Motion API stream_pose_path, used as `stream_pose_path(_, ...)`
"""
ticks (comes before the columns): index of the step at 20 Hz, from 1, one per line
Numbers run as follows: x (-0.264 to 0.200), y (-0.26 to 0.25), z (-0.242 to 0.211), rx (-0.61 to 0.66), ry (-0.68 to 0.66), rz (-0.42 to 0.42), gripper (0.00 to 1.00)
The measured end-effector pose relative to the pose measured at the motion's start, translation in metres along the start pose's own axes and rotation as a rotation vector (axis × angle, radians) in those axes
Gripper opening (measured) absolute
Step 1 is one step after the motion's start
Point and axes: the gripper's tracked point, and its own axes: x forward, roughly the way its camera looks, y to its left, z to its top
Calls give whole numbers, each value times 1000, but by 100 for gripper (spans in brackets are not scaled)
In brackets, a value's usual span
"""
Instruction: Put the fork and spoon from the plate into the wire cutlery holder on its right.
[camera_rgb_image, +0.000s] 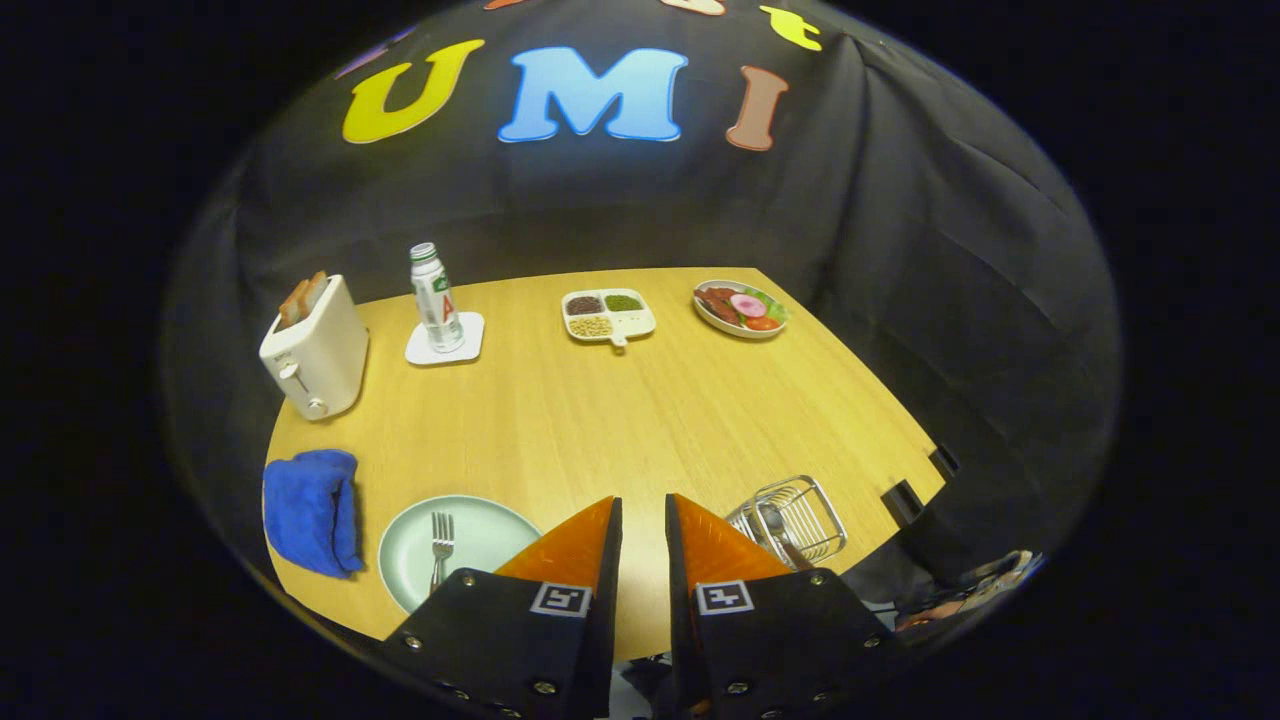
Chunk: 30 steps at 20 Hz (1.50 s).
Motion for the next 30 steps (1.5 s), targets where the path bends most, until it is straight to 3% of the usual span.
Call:
stream_pose_path(3, -6, 34, -7, -40, -9, 50, 24)
stream_pose_path(10, -17, 95, -24, -73, -17, 74, 24)
stream_pose_path(18, -4, 126, -68, -87, 62, 25, 24)
stream_pose_path(30, 22, 180, -143, -160, 234, 127, 24)
